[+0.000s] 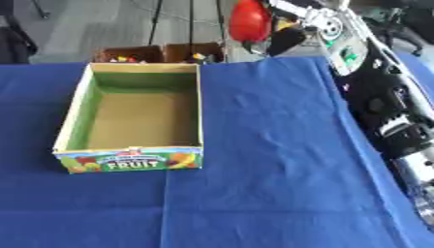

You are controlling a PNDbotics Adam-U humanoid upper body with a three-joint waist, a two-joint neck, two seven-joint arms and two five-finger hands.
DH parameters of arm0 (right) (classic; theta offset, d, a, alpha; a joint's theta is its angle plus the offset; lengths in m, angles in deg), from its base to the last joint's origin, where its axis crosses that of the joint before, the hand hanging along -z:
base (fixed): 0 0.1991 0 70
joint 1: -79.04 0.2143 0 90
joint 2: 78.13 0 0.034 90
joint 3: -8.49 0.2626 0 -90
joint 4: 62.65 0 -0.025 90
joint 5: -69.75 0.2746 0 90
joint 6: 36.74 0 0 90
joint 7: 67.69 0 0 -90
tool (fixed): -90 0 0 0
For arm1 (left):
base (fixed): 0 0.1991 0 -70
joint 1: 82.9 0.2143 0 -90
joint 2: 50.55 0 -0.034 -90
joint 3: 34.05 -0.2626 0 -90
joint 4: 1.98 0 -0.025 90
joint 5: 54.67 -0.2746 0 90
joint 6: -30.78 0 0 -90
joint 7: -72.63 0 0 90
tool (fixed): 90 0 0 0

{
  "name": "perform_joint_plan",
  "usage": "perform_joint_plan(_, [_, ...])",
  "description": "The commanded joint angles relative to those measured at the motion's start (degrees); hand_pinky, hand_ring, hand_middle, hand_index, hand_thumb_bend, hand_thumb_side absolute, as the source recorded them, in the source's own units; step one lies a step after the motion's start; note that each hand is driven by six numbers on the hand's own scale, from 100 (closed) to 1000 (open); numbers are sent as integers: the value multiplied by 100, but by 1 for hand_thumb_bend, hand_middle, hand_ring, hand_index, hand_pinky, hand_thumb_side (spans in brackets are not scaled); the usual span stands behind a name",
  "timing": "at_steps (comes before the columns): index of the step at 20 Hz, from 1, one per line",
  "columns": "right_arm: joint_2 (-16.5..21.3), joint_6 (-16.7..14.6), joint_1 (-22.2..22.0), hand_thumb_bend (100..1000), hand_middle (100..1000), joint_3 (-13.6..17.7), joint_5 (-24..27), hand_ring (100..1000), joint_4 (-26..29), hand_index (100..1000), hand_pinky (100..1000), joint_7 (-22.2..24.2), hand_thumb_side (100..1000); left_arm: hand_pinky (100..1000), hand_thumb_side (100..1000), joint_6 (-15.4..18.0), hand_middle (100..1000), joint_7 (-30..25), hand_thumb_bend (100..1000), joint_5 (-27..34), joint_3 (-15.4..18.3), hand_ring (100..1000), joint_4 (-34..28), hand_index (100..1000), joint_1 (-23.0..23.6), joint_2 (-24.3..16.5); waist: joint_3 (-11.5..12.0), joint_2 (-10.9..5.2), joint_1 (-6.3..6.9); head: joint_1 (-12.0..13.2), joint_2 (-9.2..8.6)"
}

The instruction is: Pick up objects on the table and place them in the box.

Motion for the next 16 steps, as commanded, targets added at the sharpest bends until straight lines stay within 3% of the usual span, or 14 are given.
perform_joint_plan(1, [49, -27, 202, 104, 416, -136, 225, 524, 315, 591, 514, 99, 305, 723, 1000, -8, 751, -20, 100, 32, -11, 904, -80, 795, -33, -68, 17, -184, -7, 27, 39])
perform_joint_plan(8, [-228, 32, 224, 100, 407, -347, 589, 515, 649, 586, 507, 231, 308, 723, 1000, -6, 751, -38, 100, 59, -26, 904, -80, 796, -50, -37, 73, -205, -45, 49, 0])
perform_joint_plan(16, [-649, 107, 203, 100, 399, -479, 629, 510, 720, 583, 508, 295, 319, 724, 1000, -3, 751, -53, 100, 84, -38, 905, -80, 796, -75, 6, 176, -180, -73, 23, -73])
